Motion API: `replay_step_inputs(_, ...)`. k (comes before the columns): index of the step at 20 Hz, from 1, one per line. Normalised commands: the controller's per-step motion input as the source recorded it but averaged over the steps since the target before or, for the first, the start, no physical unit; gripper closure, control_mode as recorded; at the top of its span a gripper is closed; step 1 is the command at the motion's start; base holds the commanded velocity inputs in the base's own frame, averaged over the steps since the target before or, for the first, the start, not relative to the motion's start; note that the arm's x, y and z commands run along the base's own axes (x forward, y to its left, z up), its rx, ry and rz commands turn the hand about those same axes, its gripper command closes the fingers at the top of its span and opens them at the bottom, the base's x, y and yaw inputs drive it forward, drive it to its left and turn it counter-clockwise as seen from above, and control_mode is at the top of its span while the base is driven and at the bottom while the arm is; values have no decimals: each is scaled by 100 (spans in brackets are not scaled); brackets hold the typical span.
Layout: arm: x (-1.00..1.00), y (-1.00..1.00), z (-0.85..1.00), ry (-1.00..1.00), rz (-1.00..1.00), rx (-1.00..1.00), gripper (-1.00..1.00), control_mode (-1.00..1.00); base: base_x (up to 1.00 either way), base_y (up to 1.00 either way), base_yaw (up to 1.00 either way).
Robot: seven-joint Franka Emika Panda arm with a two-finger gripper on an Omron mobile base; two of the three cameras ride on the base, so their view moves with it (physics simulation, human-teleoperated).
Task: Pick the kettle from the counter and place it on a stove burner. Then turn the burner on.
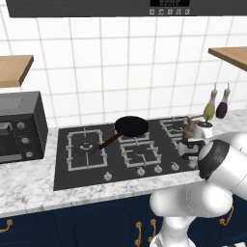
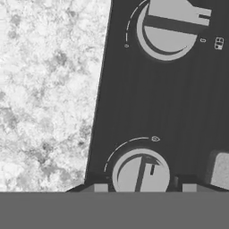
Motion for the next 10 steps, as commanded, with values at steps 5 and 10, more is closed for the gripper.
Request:
replay_step_inputs(5,-4,0,7,-1,4,-1,-100,-100,0,0,0)
replay_step_inputs(10,-5,0,51,-13,11,0,-100,-100,0,0,0)
